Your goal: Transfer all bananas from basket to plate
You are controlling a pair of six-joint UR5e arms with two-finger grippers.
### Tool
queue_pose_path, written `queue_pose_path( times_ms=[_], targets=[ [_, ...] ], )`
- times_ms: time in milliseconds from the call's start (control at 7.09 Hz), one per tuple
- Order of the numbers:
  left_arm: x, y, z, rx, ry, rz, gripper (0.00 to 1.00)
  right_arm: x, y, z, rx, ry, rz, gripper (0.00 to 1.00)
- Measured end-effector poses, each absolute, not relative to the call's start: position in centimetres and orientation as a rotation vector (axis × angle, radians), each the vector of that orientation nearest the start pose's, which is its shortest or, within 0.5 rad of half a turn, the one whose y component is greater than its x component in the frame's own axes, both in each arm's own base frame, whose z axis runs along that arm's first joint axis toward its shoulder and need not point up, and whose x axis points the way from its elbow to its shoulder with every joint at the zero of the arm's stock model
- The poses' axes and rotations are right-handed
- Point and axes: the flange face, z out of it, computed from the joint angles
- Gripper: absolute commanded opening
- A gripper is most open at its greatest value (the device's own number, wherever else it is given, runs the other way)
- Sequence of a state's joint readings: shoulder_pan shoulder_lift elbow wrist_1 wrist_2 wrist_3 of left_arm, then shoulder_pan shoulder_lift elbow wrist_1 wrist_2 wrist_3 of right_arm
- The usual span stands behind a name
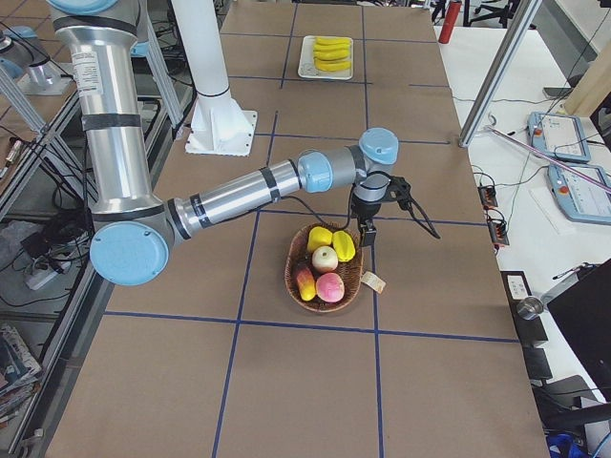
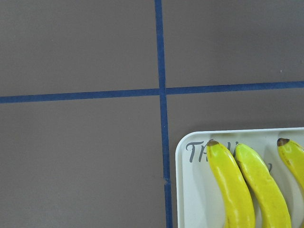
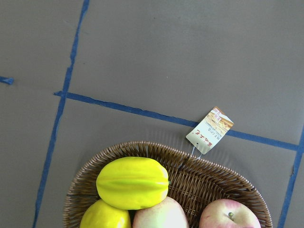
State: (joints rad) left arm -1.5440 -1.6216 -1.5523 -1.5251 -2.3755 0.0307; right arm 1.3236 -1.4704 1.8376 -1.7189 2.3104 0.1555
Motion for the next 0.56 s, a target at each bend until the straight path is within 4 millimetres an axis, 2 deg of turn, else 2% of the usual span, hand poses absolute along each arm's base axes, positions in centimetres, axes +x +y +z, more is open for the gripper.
queue_pose_path(
  times_ms=[282, 564],
  targets=[
    [-6.4, -50.6, 65.0, -0.004, 0.806, 0.022, 1.00, -3.4, -50.9, 53.4, 0.006, -0.778, -0.108, 1.00],
    [-6.7, -50.5, 65.0, 0.000, 0.807, 0.018, 1.00, 0.9, -48.5, 57.3, -0.003, -0.792, -0.092, 1.00]
  ],
)
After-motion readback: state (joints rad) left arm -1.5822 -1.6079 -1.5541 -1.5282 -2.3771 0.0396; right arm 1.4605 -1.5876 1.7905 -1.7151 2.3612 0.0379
